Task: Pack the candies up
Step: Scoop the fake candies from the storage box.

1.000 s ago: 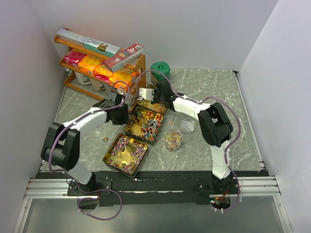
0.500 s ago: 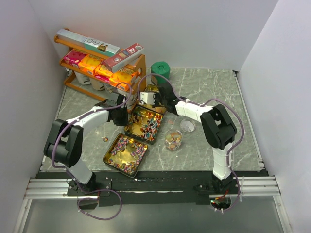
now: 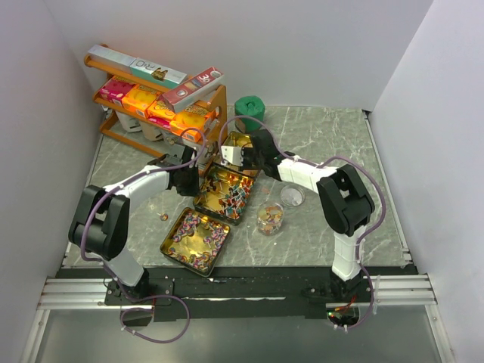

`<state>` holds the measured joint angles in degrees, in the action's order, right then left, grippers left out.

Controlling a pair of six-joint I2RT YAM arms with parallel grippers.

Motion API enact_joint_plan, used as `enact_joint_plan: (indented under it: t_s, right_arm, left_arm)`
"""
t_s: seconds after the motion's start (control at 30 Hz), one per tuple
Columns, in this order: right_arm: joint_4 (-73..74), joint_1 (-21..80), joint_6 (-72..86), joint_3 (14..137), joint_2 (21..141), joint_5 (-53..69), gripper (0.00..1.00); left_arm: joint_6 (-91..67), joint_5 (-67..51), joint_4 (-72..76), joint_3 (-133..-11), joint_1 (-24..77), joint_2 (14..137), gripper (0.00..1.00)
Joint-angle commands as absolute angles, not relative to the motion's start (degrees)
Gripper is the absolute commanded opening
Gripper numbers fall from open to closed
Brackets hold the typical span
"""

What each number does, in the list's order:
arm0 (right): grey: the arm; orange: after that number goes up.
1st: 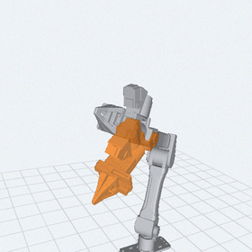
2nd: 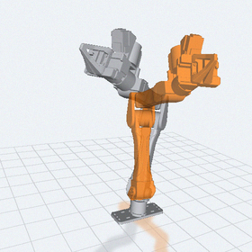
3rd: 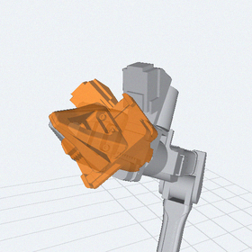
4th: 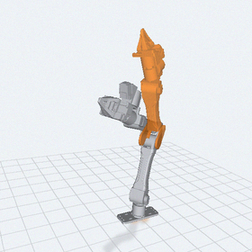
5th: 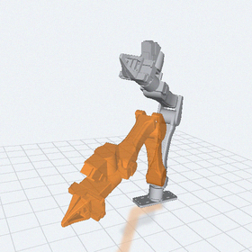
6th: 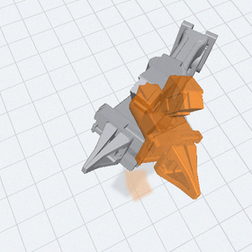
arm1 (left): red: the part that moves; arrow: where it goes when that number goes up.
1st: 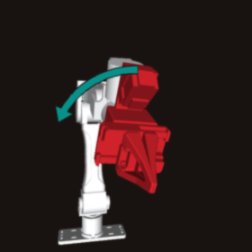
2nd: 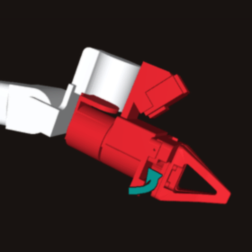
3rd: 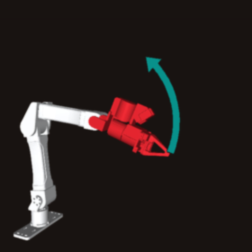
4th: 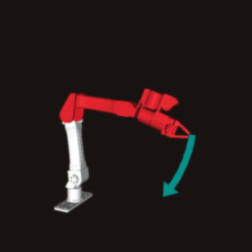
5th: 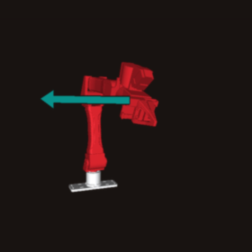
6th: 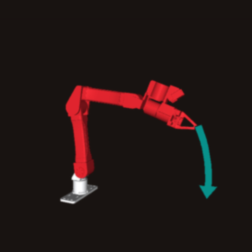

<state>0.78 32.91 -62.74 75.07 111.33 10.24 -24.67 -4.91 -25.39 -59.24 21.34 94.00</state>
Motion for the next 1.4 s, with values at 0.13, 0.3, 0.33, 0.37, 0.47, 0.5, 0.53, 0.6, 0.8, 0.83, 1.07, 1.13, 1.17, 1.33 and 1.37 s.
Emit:
enact_joint_plan:
  t_s: [0.13,0.3,0.33,0.37,0.47,0.5,0.53,0.6,0.8,0.83,1.07,1.13,1.17,1.33,1.37]
  right_arm:
    - [-2.19,33.23,-60.47,72.42,111.01,12.77,0.00]
    - [-6.33,30.41,-58.44,71.72,107.67,10.72,0.00]
    - [-6.15,29.63,-58.71,71.81,106.80,10.98,0.00]
    - [-6.07,29.18,-59.06,71.98,106.53,11.42,0.00]
    - [-4.84,27.43,-59.41,73.30,106.44,12.12,0.00]
    - [-3.01,27.25,-60.63,74.08,106.70,12.48,0.00]
    - [-3.68,27.16,-62.38,73.83,106.70,12.13,0.00]
    - [-4.32,26.37,-62.58,73.12,106.35,12.30,0.00]
    - [-4.66,26.01,-69.51,71.81,107.93,9.68,0.00]
    - [-5.18,26.10,-72.13,71.02,108.10,8.88,0.00]
    - [-8.36,27.24,-76.73,62.24,104.51,10.71,0.00]
    - [-6.08,28.21,-75.25,61.96,102.31,14.13,0.00]
    - [-4.76,28.73,-74.54,62.66,101.78,15.11,0.00]
    - [5.00,30.58,-69.97,68.10,103.62,20.39,0.00]
    - [5.97,30.85,-69.53,70.12,104.49,21.35,0.00]
  left_arm:
    - [-25.75,-4.66,-25.23,-61.17,20.92,94.66,0.01]
    - [-25.93,-4.48,-25.22,-61.00,21.01,94.39,0.01]
    - [-25.93,-4.57,-25.22,-60.91,21.01,94.39,0.01]
    - [-26.01,-4.66,-25.05,-60.91,21.01,94.22,0.01]
    - [-26.02,-4.48,-25.22,-60.91,21.01,94.13,0.01]
    - [-26.10,-4.31,-25.22,-61.08,21.01,94.04,0.01]
    - [-26.02,-4.13,-25.31,-61.08,21.01,94.13,0.01]
    - [-26.10,-3.87,-25.57,-61.17,21.01,94.04,0.01]
    - [-26.10,-3.69,-25.75,-61.70,21.01,94.22,0.01]
    - [-26.02,-3.60,-25.75,-61.70,21.01,94.22,0.01]
    - [-25.84,-3.25,-25.66,-62.14,21.01,94.40,0.01]
    - [-25.75,-3.08,-25.66,-62.31,21.01,94.40,0.01]
    - [-25.75,-2.90,-25.58,-62.40,21.01,94.48,0.01]
    - [-25.49,-2.64,-25.23,-62.49,21.01,94.48,0.01]
    - [-25.40,-2.64,-25.14,-62.40,21.01,94.31,0.01]
